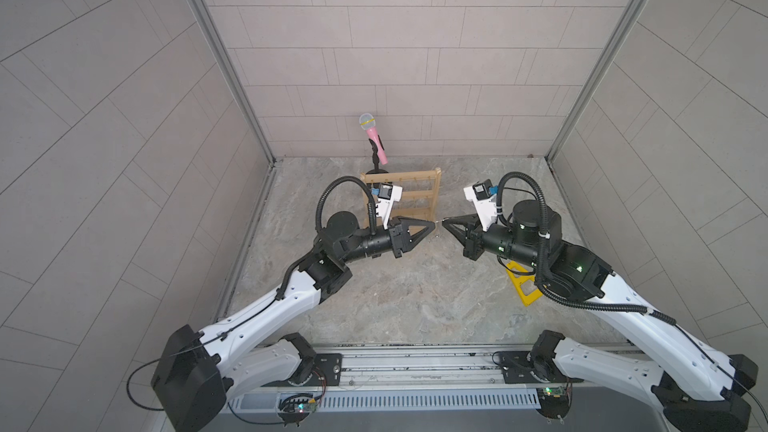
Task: Hang the necklace on the jewelry display stand
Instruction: Pick up the necklace from the center of the board, then hang the necklace on the stand.
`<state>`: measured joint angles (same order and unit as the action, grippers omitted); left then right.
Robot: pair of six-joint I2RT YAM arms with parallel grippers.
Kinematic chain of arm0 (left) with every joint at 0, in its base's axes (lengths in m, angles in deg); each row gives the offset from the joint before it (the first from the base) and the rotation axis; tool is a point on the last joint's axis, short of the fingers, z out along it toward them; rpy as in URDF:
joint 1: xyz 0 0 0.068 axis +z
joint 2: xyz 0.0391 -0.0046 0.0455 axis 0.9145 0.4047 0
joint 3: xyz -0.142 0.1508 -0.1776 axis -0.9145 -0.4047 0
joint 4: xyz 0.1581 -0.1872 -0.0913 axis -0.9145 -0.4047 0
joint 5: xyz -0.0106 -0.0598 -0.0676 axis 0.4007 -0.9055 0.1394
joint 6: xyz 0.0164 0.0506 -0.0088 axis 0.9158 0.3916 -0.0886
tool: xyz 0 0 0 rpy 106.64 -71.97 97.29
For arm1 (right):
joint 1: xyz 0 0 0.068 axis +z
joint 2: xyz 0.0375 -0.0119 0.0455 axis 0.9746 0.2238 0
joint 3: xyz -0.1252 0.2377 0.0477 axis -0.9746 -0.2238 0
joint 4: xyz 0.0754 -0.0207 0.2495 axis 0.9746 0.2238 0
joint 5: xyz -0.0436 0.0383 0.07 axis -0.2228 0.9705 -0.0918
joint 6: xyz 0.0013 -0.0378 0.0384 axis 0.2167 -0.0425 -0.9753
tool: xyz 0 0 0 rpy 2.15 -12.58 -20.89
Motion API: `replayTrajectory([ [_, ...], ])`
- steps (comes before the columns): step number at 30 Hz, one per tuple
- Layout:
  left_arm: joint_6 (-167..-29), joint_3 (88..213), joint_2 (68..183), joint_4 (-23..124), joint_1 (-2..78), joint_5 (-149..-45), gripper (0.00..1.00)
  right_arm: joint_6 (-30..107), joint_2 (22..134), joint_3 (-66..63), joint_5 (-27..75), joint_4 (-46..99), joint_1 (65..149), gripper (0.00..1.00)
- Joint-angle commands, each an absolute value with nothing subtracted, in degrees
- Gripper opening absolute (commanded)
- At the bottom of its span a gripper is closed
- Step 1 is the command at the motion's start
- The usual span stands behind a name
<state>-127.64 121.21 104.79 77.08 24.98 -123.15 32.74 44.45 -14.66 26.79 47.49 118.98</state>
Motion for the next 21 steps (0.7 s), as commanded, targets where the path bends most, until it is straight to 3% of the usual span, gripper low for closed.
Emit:
replayTrajectory([
  [1,-127.92,120.33,104.41,79.26,25.55,-122.79,0.12,33.37,45.77,-11.46,23.33,48.67,119.18,0.0],
  [10,-119.49,121.67,106.11,68.1,25.79,-114.91,0.08,38.02,52.38,-6.17,20.04,53.47,116.41,0.0],
  [21,-114.53,125.41,114.67,66.22,25.78,-105.92,0.06,46.09,61.45,-0.61,22.4,53.42,110.31,0.0],
])
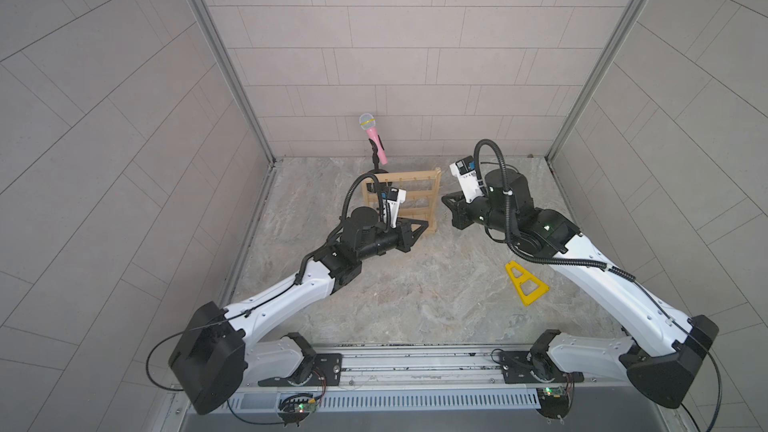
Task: Hang the necklace on the jewelry display stand
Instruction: Hang the necklace on the stand.
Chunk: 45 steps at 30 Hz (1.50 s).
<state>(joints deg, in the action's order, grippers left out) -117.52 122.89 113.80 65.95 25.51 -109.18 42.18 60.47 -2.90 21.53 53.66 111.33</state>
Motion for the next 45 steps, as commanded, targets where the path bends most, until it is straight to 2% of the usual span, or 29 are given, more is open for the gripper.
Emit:
replayTrajectory([
  [1,-114.17,125.68,115.38,66.24,25.78,-105.37,0.05,46.7,62.26,-0.11,22.82,53.33,109.88,0.0],
  [17,-109.13,126.4,118.37,67.29,25.69,-98.85,0.05,50.23,73.87,9.64,29.14,51.48,105.5,0.01],
  [33,-108.33,126.92,119.74,66.86,25.67,-97.85,0.05,49.73,79.1,14.49,28.68,52.87,104.37,0.02],
  [45,-108.67,127.92,121.78,66.94,25.65,-97.75,0.05,49.26,78.89,13.29,27.88,53.92,102.63,0.02],
])
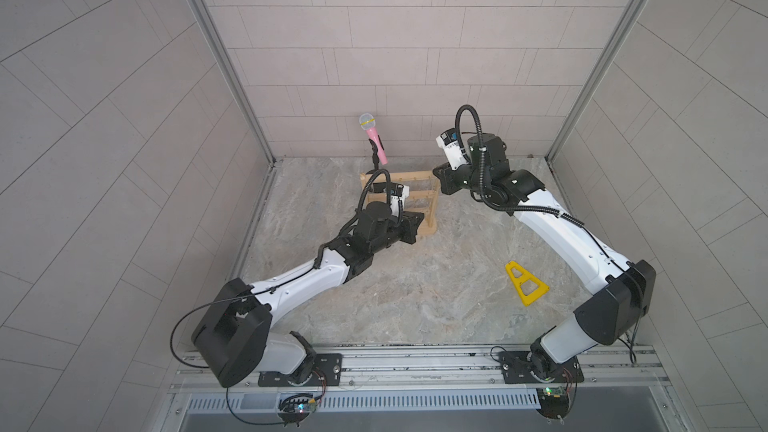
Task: Hang the necklace on the jewelry display stand
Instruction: Hang the necklace on the stand.
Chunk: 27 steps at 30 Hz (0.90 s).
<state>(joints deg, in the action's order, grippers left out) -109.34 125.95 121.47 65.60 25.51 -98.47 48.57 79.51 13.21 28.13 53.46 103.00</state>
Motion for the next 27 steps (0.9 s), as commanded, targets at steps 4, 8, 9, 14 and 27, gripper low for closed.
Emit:
replayTrajectory([
  [4,-108.91,128.23,122.4,66.36,25.63,-96.51,0.04,49.13,79.51,12.81,27.59,54.38,101.99,0.02],
  [8,-108.67,128.89,123.34,65.39,25.69,-95.75,0.05,48.95,79.86,10.93,26.83,54.49,101.77,0.02],
  [9,-108.6,129.08,123.56,65.28,25.7,-95.59,0.05,48.77,79.86,10.49,26.77,54.39,101.72,0.03],
  [14,-108.67,129.72,125.03,64.84,25.64,-94.86,0.05,47.91,78.95,7.0,26.62,53.28,101.77,0.03],
  [27,-109.33,131.82,128.57,63.96,25.65,-90.95,0.09,46.16,77.5,-1.25,25.18,48.08,101.71,0.03],
])
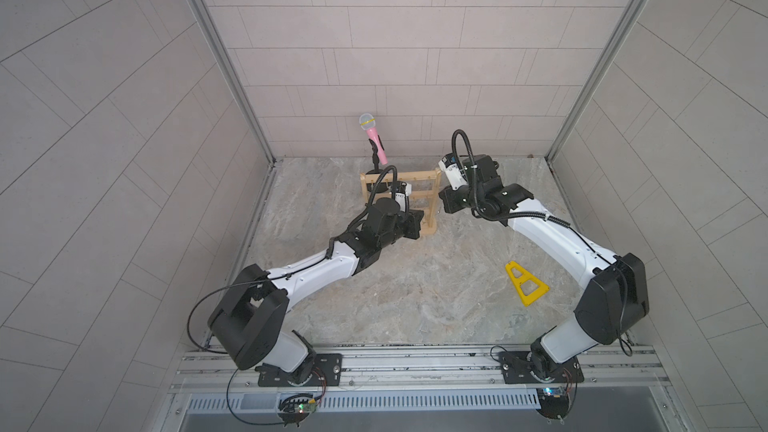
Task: Hang the necklace on the jewelry display stand
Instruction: Hang the necklace on the stand.
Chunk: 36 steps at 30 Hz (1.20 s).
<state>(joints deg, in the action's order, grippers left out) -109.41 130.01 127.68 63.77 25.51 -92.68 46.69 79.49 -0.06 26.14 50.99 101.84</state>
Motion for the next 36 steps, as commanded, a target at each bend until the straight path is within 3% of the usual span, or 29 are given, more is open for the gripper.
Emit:
replayTrajectory([
  [1,-109.31,131.93,128.9,63.87,25.67,-90.74,0.09,45.95,77.32,-2.04,25.34,47.07,101.72,0.03],
  [10,-110.12,132.8,129.72,63.56,25.63,-87.24,0.17,43.59,77.23,-6.85,27.48,40.02,101.59,0.04],
  [16,-110.34,133.03,129.57,63.52,25.65,-86.68,0.17,42.66,77.97,-8.55,27.86,37.35,101.45,0.04],
  [36,-109.61,131.93,129.51,62.9,22.28,-81.76,0.33,41.83,71.8,-11.51,29.56,40.27,101.49,0.04],
])
